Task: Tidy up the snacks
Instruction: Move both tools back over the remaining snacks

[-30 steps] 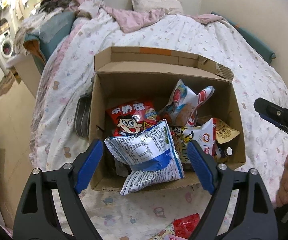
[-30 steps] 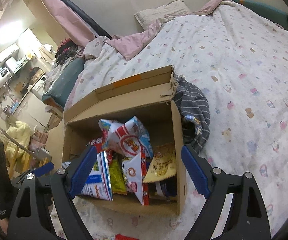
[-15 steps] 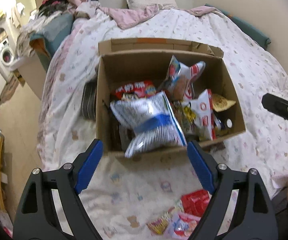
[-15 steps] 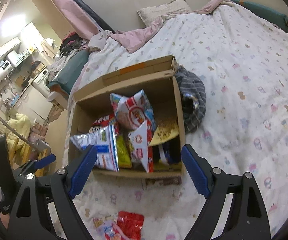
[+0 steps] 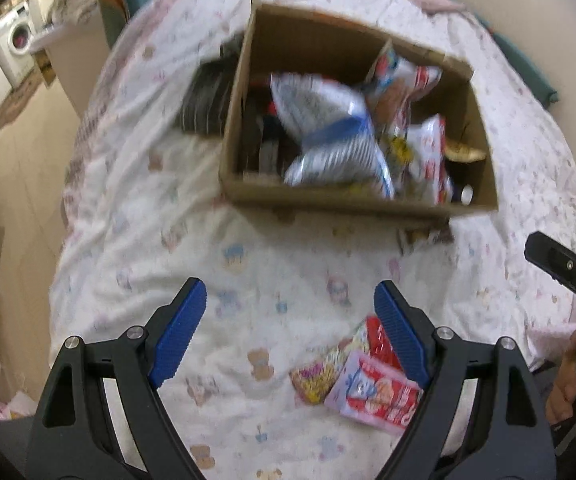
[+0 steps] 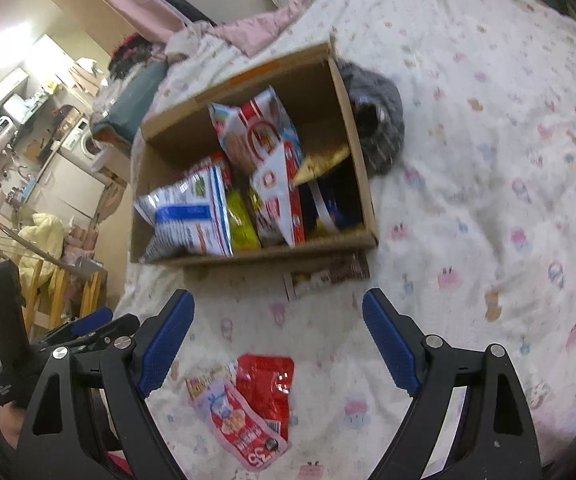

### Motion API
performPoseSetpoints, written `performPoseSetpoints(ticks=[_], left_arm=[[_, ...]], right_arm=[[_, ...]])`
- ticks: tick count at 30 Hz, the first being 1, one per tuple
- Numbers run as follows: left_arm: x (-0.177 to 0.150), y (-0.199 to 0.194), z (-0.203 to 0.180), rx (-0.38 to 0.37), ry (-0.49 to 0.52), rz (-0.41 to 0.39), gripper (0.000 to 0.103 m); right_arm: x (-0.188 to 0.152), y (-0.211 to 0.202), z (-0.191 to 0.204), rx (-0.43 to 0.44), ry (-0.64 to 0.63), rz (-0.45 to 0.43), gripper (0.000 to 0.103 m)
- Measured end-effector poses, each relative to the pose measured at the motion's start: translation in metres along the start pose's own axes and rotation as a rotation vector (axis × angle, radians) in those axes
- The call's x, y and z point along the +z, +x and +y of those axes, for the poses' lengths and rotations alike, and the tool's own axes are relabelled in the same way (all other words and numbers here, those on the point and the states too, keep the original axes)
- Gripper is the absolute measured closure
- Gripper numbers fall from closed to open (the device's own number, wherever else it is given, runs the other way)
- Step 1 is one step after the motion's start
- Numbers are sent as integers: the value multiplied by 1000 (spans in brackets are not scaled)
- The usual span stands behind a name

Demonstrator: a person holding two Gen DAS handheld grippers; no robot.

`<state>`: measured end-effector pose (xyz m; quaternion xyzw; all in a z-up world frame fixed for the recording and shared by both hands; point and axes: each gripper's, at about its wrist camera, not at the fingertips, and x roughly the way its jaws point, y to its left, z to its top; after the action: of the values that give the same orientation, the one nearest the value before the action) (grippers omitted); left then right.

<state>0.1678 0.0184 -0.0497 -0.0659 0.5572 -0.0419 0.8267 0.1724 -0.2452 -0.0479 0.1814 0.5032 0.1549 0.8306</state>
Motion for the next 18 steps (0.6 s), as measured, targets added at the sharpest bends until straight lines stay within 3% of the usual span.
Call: performPoseSetpoints(ticks=[6,10,18], left_arm=[[-29,43,-5,-53,7,231,20],[-37,62,-12,-5,51,274,26],[-43,92,-52,37,209,327,25]], right_arm=[[-6,16,-5,-11,22,53,14],[-6,16,-7,-19,21,50,14],[-7,9,-15,-27,30,40,14]])
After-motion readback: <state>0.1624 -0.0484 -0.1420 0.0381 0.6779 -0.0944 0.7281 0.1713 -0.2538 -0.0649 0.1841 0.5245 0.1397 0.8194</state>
